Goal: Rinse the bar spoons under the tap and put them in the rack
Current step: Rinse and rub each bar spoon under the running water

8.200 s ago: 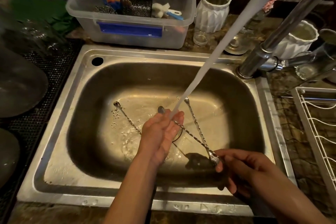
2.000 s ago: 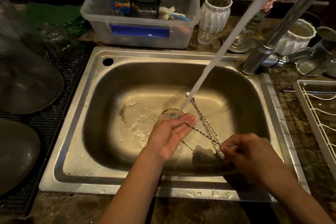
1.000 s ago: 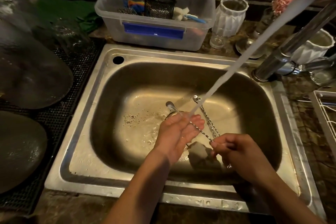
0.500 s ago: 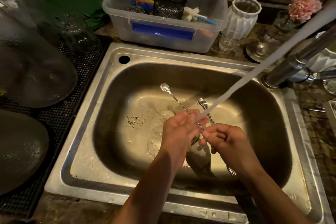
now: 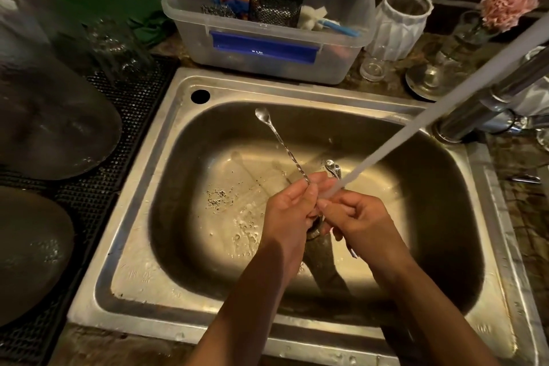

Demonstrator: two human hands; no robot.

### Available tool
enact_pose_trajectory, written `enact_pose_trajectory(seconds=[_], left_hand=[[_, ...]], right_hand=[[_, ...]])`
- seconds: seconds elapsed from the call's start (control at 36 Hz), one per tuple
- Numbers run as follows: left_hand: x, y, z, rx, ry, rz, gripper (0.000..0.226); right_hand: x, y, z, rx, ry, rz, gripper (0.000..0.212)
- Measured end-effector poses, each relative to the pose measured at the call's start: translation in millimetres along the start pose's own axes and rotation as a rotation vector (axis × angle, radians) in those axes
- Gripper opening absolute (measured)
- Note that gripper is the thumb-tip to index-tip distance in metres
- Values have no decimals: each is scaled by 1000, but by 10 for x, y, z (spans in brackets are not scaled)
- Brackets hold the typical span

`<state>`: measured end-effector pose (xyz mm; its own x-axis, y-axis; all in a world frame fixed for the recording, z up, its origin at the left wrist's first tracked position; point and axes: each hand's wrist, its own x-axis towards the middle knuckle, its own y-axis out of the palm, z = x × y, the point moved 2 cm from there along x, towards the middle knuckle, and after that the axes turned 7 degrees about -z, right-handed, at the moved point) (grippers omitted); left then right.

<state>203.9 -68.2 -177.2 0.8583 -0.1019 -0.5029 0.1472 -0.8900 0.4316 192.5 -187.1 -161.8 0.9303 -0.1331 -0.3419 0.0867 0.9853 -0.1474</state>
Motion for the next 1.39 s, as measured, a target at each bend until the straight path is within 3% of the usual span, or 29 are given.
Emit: enact_pose_trajectory(seconds=[0.31, 0.58, 0.86, 1.0, 1.22, 1.39], left_hand=[[26, -71, -95, -168, 64, -139, 23], [76, -156, -73, -183, 115, -222, 18], [61, -199, -77, -213, 118, -250, 11], [69, -184, -74, -159, 96, -208, 30], [88, -156, -41, -91, 27, -214, 33], [100, -129, -4, -82, -12, -206, 31]], right_hand=[[115, -75, -206, 88, 226, -59, 57], [171, -67, -219, 163, 246, -81, 64], [235, 86, -238, 179, 352, -62, 64], [263, 132, -178, 263, 431, -11, 59], [267, 126, -102, 161, 406, 14, 44], [237, 114, -69, 45, 242, 90, 25]])
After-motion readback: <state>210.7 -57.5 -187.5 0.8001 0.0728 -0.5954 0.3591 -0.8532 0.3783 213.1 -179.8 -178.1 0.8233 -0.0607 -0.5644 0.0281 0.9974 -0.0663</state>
